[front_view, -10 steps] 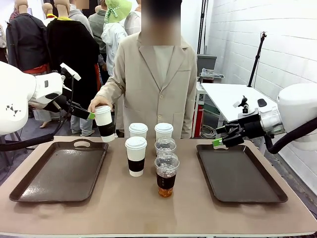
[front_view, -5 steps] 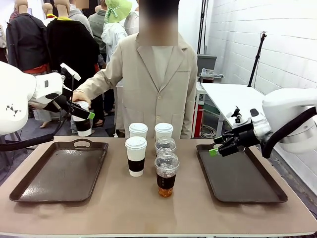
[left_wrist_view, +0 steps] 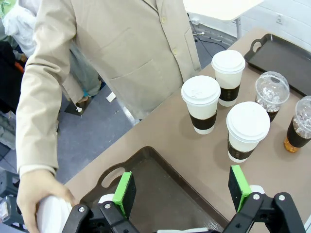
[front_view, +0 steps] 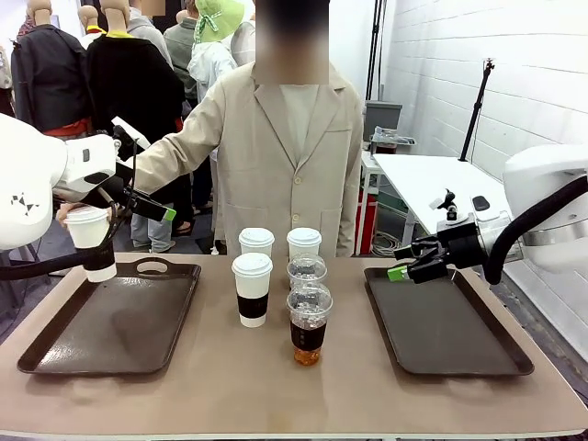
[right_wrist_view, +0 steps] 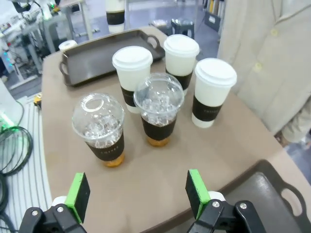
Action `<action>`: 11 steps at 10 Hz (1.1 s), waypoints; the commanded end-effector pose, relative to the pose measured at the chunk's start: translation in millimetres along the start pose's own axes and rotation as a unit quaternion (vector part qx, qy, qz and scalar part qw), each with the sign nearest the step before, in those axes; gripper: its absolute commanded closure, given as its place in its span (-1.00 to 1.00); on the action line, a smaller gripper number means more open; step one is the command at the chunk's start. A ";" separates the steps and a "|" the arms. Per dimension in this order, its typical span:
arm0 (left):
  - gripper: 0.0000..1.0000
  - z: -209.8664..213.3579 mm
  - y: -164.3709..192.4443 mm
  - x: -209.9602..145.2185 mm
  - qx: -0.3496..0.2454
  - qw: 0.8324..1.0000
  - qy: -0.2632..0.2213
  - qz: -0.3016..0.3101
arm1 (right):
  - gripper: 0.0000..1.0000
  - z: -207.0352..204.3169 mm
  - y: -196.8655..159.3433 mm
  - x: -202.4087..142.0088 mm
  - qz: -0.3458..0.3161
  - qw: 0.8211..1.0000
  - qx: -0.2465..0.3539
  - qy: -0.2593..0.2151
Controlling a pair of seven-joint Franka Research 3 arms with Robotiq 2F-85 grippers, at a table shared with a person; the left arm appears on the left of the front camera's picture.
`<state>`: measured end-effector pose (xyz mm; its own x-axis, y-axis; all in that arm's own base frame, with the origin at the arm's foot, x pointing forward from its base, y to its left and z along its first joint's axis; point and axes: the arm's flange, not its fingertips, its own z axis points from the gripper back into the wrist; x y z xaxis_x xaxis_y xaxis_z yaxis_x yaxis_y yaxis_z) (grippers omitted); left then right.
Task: Distribute the coffee onto the tray.
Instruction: Pick up one iced Americano and place it on the right Handle tray.
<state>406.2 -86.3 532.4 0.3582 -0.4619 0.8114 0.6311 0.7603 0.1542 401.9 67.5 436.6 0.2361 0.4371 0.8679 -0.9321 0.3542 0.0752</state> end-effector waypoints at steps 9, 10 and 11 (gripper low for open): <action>-1.00 1.4 -0.3 0.1 0.001 1.000 0.005 0.000 | -1.00 -65.7 -12.6 -93.3 0.053 0.980 0.122 -0.151; -1.00 1.4 -0.3 0.1 0.001 1.000 0.005 0.000 | -1.00 -66.9 -13.7 -97.4 0.046 0.978 0.125 -0.160; -1.00 1.4 -0.3 0.1 0.001 1.000 0.005 0.000 | -1.00 -64.0 -13.1 -99.6 0.041 0.977 0.125 -0.168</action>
<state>406.1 -86.4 532.4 0.3580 -0.4622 0.8113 0.6312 0.7601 0.1544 402.3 76.1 312.4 0.0957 0.1716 0.9805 -0.9918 0.1000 0.0793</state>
